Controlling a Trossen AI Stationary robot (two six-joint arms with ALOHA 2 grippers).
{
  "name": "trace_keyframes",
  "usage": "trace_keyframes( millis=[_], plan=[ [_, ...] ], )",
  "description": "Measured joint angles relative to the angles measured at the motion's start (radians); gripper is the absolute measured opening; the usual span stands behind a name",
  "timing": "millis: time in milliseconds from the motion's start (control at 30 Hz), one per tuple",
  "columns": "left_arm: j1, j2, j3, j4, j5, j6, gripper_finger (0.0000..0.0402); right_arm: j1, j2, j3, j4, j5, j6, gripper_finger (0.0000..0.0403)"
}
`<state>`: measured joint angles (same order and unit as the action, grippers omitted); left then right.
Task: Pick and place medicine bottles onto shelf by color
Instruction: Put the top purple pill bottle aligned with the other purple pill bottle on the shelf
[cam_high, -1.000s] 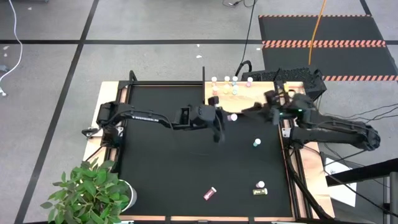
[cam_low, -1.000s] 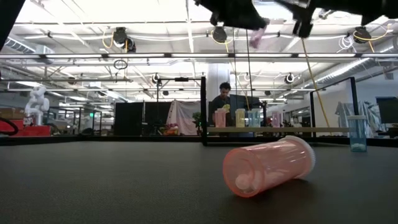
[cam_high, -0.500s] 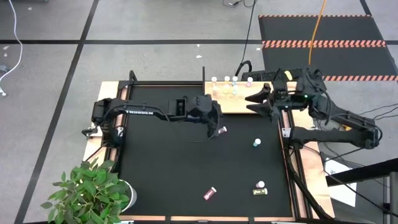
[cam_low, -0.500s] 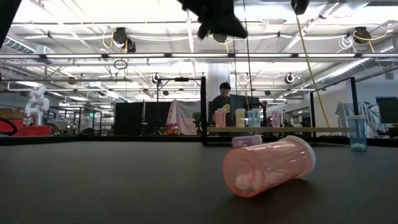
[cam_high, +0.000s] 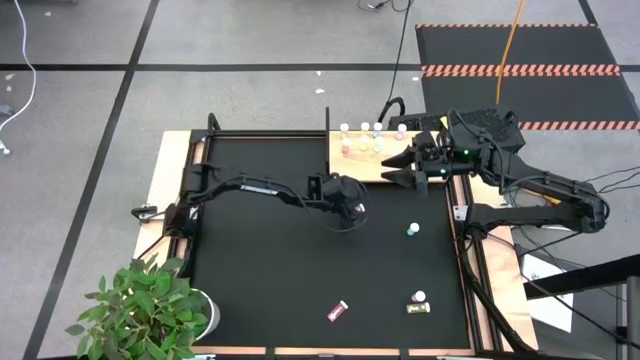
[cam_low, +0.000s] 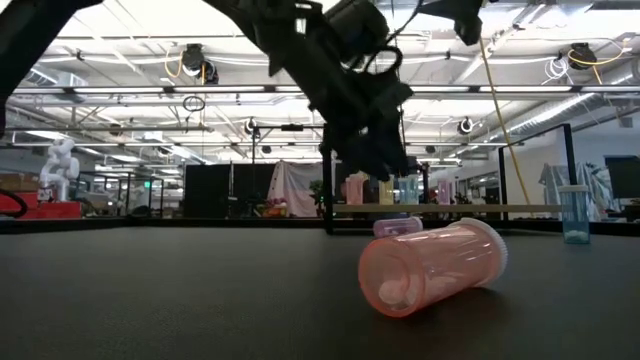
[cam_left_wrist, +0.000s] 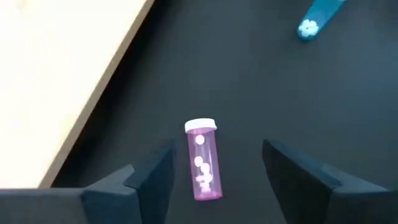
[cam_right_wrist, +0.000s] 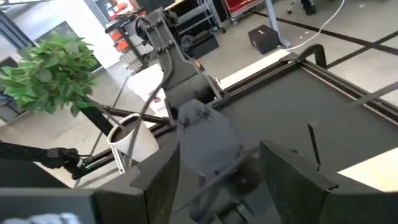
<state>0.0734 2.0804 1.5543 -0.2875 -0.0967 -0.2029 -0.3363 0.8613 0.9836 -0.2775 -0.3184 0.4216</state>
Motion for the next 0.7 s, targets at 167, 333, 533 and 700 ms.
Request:
trace_keyframes(
  millis=[167,333,533,700],
  plan=[
    [-0.003,0.058,0.001,0.005,-0.001,0.044,0.0252,0.000,-0.015,0.000,-0.024,0.000,0.008,0.0212],
    [0.001,0.090,0.001,0.017,-0.009,0.047,0.0253,0.000,-0.034,0.000,-0.034,0.000,0.011,0.0212],
    [0.002,0.148,0.000,0.049,-0.010,0.051,0.0248,0.000,-0.046,0.000,-0.045,0.001,0.011,0.0212],
    [0.007,0.157,0.001,0.053,-0.011,0.067,0.0205,0.000,-0.053,0.000,-0.052,0.001,0.011,0.0212]
  ],
)
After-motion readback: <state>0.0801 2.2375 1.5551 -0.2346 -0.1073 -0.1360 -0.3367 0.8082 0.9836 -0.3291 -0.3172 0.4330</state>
